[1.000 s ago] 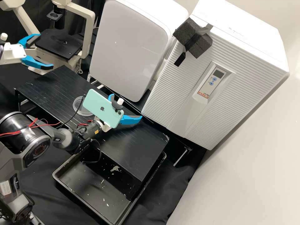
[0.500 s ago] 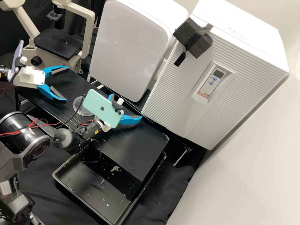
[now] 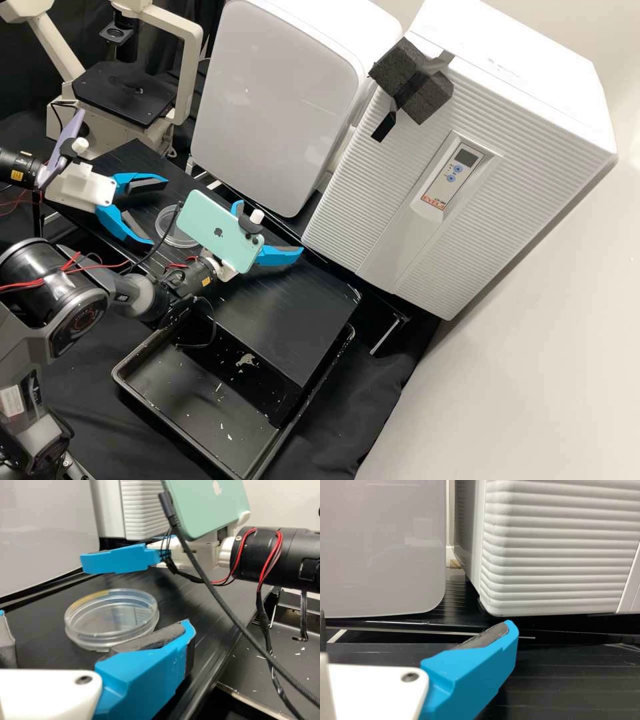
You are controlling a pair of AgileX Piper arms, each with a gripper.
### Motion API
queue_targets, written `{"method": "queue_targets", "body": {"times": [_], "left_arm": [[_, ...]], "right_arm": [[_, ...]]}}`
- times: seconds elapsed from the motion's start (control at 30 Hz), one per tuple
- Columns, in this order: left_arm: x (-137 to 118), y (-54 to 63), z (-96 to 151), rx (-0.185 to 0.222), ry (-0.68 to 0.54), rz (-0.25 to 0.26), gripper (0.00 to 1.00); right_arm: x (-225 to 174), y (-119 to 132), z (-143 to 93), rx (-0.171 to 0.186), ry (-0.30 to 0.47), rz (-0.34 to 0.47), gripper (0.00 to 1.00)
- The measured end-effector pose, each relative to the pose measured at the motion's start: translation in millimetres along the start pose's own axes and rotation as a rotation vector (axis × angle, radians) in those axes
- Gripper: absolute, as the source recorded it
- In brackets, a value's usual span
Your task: Place the petri dish on the microscope
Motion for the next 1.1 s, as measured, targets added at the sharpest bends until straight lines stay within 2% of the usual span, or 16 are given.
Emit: {"method": "queue_targets", "body": {"times": [0.17,0.3,0.57,0.73,1.1], "left_arm": [[12,1.7,-2,0.008,0.022,-0.033,1.0],[22,5.6,-1,0.01,0.021,-0.036,1.0],[34,6.5,0,-0.062,0.023,-0.054,1.0],[37,8.1,5,-0.091,0.012,-0.067,1.0],[41,9.6,11,-0.08,0.011,-0.088,1.0]], "right_arm": [[0,0,0,0.0,0.0,0.0,1.0],[0,0,0,0.0,0.0,0.0,1.0],[0,0,0,0.0,0.0,0.0,1.0],[0,0,0,0.0,0.0,0.0,1.0],[0,0,0,0.0,0.0,0.0,1.0]]}}
